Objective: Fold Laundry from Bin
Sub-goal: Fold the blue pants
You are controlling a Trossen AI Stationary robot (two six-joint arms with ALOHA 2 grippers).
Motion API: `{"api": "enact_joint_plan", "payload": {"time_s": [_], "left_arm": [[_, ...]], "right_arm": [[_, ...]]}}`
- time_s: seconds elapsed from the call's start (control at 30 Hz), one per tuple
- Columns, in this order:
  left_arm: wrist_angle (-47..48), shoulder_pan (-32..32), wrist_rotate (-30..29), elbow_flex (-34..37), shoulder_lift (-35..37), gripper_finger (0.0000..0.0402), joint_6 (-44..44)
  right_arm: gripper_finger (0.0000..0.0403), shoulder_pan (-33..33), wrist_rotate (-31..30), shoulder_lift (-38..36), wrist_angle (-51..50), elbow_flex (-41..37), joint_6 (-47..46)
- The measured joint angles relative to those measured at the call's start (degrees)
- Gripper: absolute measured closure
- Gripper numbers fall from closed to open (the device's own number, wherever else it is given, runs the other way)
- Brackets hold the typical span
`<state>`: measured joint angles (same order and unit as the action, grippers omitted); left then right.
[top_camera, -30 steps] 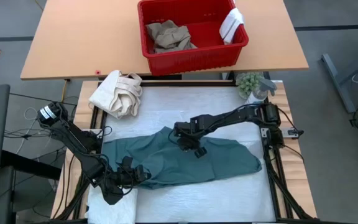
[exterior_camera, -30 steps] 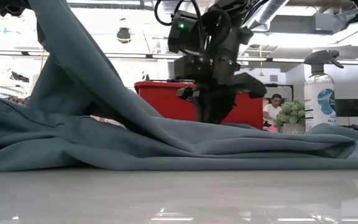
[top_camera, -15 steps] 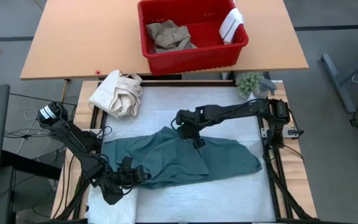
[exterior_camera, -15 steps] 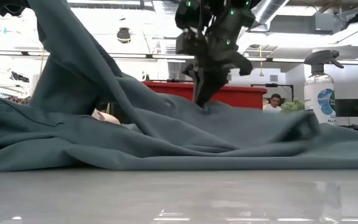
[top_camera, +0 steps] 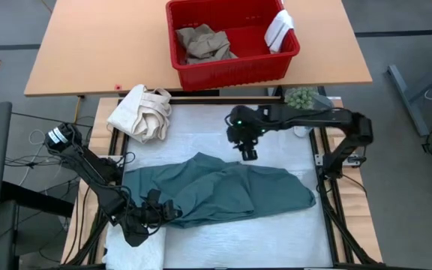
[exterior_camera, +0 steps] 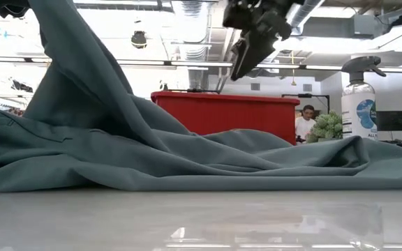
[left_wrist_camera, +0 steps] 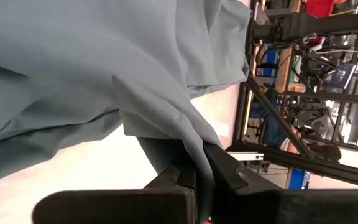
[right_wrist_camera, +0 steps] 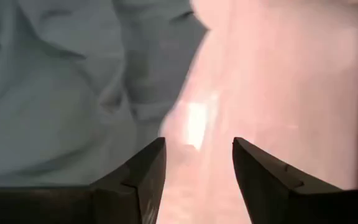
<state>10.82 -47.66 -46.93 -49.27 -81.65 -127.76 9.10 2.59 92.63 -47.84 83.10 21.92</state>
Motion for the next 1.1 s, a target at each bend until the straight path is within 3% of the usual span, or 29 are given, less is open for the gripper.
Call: {"api": "enact_joint_plan", "payload": {"time_s": [0.2, 0.33, 0.43, 0.6, 0.83, 1.1], "left_arm": [[-0.57, 0.02, -3.38, 0.01, 0.00, 0.0401, -1.18], [-1.55, 1.12, -8.87, 0.01, 0.27, 0.0401, -2.63], [-2.16, 3.26, -8.87, 0.01, 1.61, 0.0401, -0.78], [-4.85, 7.80, -5.34, 0.03, 4.94, 0.0401, 9.56], [-6.99, 10.43, 3.59, 0.03, 14.08, 0.0401, 24.51], [-1.07, 10.40, 7.09, -0.01, 19.89, 0.0401, 28.74]], "right_arm": [[0.0200, -6.87, 9.97, -5.28, 1.71, -5.98, -6.93], [0.0206, -15.54, 4.68, -5.28, 9.56, -11.35, -9.08], [0.0206, -20.76, 0.57, -4.26, 17.24, -13.73, -11.64], [0.0209, -26.30, -10.67, -0.12, 16.87, -14.27, -15.69], [0.0225, -31.68, -12.14, 7.36, 17.70, -16.22, -24.44], [0.0238, -33.35, -13.23, 9.96, 19.59, -18.04, -29.69]]}}
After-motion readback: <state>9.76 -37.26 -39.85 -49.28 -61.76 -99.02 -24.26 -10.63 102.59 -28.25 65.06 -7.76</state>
